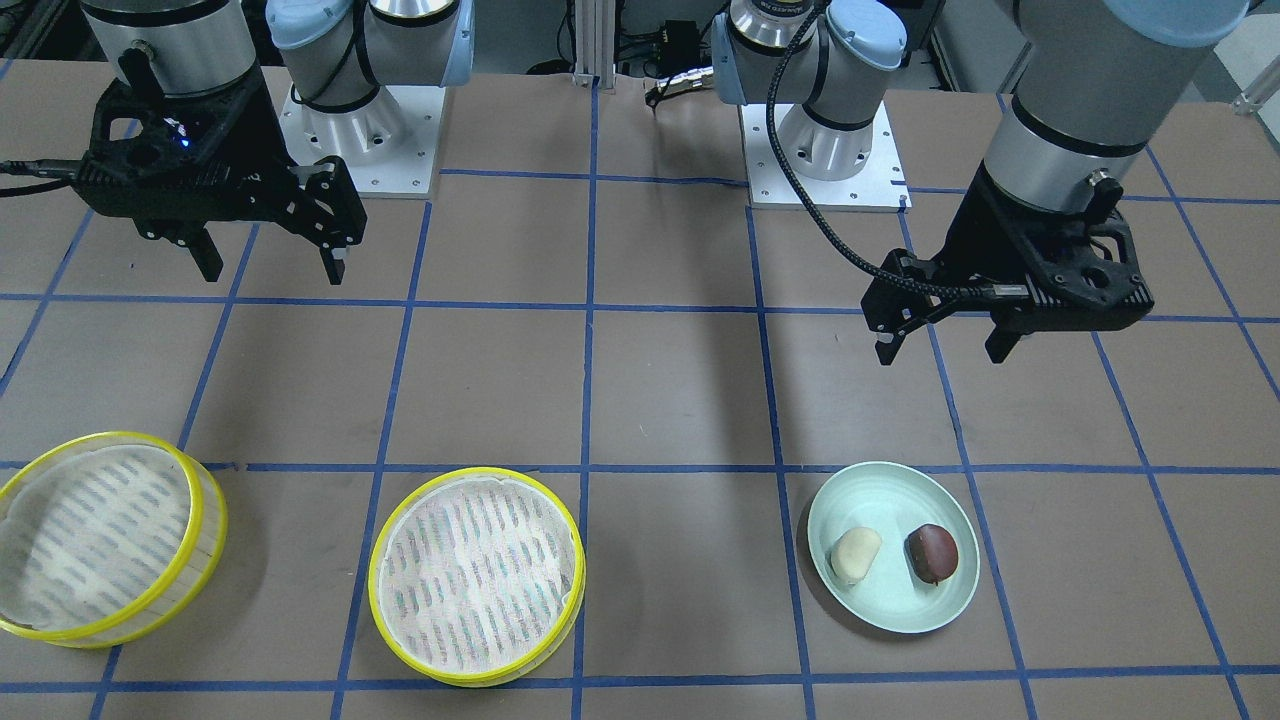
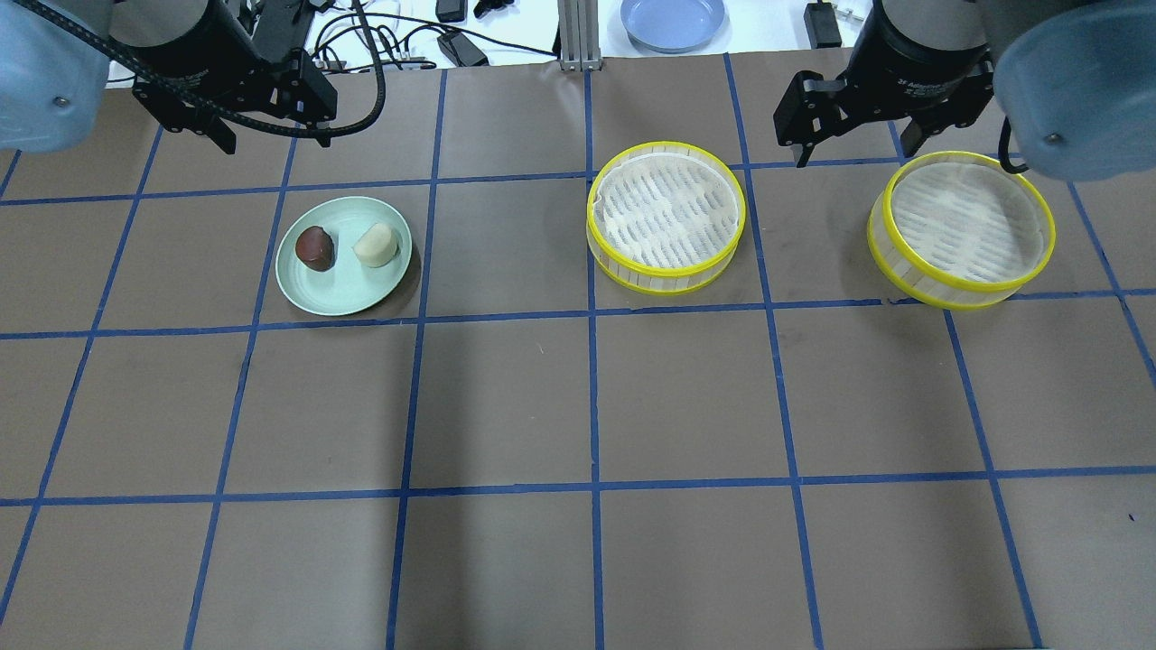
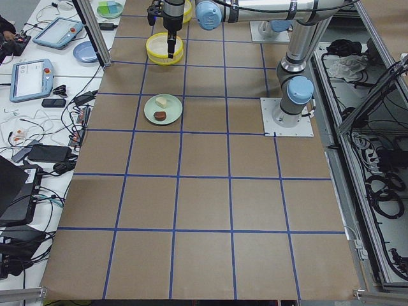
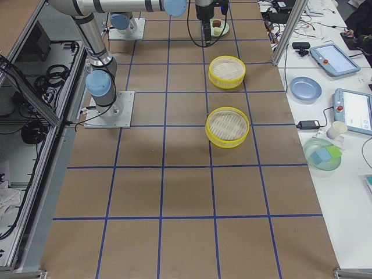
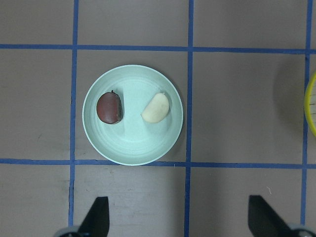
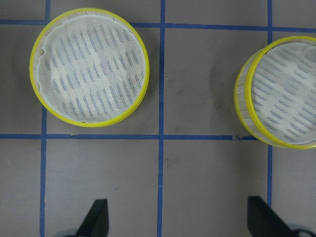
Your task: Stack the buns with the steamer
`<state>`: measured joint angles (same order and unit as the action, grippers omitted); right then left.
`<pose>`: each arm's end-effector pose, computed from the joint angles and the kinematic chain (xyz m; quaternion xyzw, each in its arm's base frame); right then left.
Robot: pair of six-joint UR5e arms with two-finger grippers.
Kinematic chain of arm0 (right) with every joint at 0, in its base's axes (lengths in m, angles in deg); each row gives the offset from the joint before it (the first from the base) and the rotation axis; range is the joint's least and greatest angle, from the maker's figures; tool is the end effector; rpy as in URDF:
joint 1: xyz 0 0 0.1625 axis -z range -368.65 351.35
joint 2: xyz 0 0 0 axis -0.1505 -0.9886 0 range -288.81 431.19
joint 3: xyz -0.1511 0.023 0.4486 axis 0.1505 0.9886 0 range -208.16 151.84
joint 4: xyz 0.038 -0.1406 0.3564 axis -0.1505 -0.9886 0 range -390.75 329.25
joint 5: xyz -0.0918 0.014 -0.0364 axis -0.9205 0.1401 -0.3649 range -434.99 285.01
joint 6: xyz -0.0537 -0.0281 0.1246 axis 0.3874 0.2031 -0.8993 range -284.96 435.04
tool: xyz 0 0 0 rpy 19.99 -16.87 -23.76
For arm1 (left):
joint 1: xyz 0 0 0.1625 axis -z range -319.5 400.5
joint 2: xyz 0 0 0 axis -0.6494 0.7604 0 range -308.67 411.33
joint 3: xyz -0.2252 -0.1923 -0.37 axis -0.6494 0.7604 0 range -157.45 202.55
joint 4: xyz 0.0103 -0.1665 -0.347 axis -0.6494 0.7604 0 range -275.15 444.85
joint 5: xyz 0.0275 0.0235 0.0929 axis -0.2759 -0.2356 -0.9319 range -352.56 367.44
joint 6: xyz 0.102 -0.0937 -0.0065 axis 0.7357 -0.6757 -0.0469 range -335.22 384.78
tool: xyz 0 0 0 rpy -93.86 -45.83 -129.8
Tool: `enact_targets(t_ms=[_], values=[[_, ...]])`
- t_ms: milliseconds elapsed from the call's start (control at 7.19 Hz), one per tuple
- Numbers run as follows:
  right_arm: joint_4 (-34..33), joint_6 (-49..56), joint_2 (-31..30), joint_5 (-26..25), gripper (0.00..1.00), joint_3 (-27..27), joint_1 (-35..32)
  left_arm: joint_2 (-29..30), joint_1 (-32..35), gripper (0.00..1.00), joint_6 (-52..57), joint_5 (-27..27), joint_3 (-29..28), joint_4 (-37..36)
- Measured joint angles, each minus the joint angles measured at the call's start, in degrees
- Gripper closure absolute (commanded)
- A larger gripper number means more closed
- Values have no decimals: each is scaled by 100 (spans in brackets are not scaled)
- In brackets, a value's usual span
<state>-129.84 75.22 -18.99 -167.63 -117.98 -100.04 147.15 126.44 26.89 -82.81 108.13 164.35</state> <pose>0.1385 -0.4777 0.5186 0.0117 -0.9963 0.0825 0.0222 -0.0949 -0.5376 0.5040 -0.0172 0.9967 -0.0791 0.0064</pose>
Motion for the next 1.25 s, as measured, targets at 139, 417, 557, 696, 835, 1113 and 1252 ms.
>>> enact_targets(t_ms=[139, 417, 557, 696, 835, 1113, 1252], values=[[-6, 0, 0, 0, 0, 0, 0, -3, 0, 0, 0, -4, 11, 5], [-16, 40, 19, -8, 0, 15, 105, 11, 1, 0, 0, 0, 26, 12], [-12, 285, 72, -30, 0, 20, 361, 17, 1, 0, 0, 2, 28, 13], [-13, 762, 174, -24, 0, 26, 777, 24, 4, 0, 0, -9, 29, 13], [-18, 1360, 364, 49, 0, 48, 1364, 34, 7, 0, 12, -27, 29, 13], [-475, 2598, 903, 304, 0, 99, 2367, 149, -11, 0, 61, -49, 77, -10], [-1006, 3190, 1297, 373, 0, 113, 2739, 260, -62, 0, 70, -53, 231, -215]])
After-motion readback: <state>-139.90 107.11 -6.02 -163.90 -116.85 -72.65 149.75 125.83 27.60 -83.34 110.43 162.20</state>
